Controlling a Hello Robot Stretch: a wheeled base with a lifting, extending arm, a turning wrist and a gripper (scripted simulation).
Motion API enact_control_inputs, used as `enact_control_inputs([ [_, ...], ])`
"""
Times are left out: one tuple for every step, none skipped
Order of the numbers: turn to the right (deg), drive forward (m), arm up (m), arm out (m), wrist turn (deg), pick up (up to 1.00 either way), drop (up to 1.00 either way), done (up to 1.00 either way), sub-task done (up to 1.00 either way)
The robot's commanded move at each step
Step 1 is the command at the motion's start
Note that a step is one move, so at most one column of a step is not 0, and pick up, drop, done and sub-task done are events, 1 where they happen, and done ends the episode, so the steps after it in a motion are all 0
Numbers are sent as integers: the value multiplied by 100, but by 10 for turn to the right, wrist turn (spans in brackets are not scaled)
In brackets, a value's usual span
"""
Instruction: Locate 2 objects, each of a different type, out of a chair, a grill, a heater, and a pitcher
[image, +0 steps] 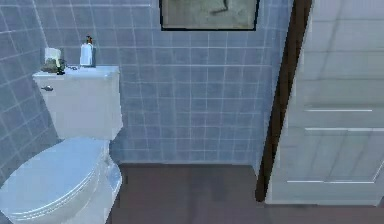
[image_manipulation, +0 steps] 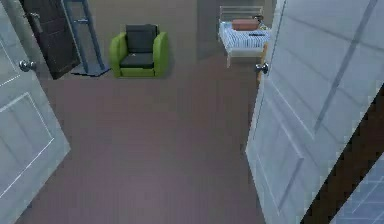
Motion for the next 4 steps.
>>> enact_control_inputs([
  [450,0,0,0,0,0,0,0,0],
  [420,0,0,0,0,0,0,0,0],
  [0,100,0,0,0,0,0,0,0],
  [60,0,0,0,0,0,0,0,0],
])
